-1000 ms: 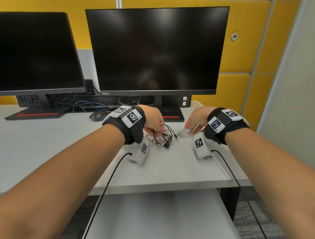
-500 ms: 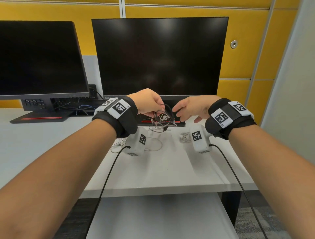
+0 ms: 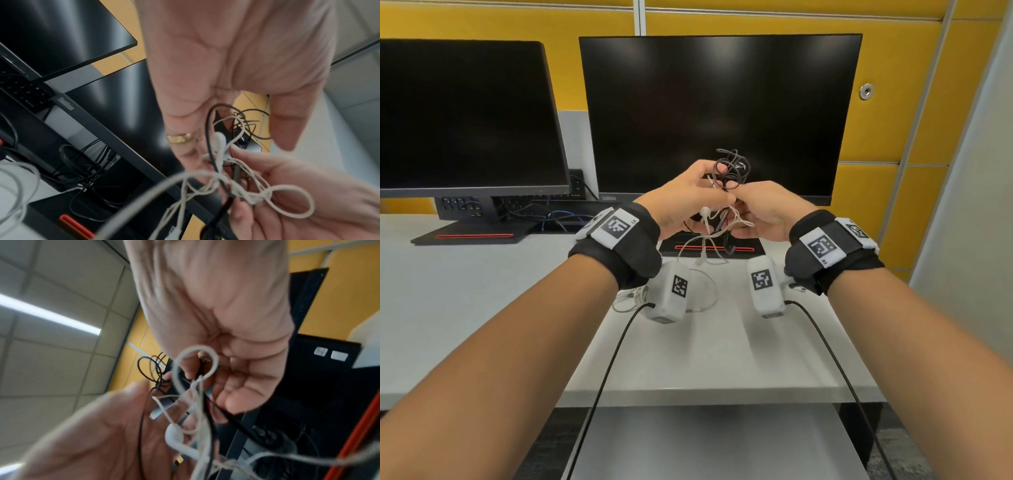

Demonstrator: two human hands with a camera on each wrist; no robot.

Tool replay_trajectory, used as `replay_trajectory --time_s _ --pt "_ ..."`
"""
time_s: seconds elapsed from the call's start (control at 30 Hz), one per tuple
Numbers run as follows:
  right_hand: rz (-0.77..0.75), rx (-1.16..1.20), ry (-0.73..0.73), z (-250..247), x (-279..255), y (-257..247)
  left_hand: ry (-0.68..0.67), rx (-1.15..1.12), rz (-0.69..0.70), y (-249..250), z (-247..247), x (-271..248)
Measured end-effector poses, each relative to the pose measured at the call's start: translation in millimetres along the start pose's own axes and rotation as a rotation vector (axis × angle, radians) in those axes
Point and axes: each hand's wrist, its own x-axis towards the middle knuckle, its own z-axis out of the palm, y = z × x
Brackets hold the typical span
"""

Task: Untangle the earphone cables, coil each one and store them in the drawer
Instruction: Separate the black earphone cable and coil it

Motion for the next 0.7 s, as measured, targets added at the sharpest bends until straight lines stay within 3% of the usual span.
replay_trajectory --time_s 0.13,0.33,0.43,0.53,0.7 --pt "-0.018 0.067 0.015 7 11 -1 0.216 0.081 0.090 -11 -5 10" --pt "0.012 0.091 -0.036 12 32 9 0.570 -0.116 0.221 -35 -20 29" --pt "-0.012 0.152 -0.032 15 44 16 0.577 -0.202 0.143 -38 -24 36" --pt "-0.016 0.188 0.011 20 56 21 0.502 -0.230 0.035 -40 -24 41" --pt "-0.050 0.235 0.067 25 67 30 0.447 -0.251 0.092 -48 -20 41"
